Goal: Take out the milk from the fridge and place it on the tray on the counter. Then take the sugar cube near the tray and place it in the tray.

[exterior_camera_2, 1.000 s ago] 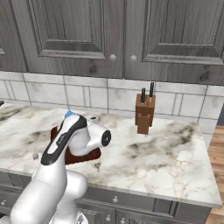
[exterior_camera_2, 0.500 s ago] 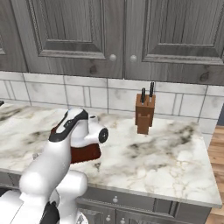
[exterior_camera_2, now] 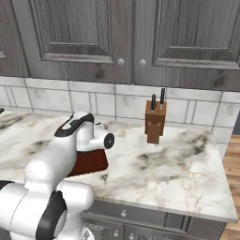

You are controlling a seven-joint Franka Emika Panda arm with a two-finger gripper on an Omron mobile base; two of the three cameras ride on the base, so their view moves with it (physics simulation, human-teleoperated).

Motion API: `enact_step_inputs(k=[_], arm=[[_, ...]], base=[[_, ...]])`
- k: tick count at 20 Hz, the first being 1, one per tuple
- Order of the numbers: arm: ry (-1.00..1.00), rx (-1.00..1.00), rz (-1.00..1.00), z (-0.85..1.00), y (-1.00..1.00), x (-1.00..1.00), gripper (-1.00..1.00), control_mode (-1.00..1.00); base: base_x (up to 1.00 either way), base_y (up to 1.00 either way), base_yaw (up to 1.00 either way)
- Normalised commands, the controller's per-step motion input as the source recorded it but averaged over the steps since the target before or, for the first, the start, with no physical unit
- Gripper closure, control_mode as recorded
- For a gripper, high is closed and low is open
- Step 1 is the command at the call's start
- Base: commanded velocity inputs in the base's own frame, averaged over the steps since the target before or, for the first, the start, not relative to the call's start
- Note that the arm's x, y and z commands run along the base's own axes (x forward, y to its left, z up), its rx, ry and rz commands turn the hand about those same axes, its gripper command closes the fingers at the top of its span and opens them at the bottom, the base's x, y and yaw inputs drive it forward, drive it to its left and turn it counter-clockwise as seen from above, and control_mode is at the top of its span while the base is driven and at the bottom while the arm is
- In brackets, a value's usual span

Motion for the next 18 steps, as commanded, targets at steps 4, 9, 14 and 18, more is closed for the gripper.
enact_step_inputs(k=[4,9,14,18], arm=[[0.00,0.00,0.00,-0.17,0.02,0.23,1.00,-1.00],[0.00,0.00,0.00,-0.32,0.00,0.16,1.00,-1.00],[0.00,0.00,0.00,-0.32,0.00,0.21,1.00,-1.00],[0.00,0.00,0.00,-0.31,-0.01,0.17,1.00,-1.00]], base=[[0.00,0.00,0.00],[0.00,0.00,0.00],[0.00,0.00,0.00],[0.00,0.00,0.00]])
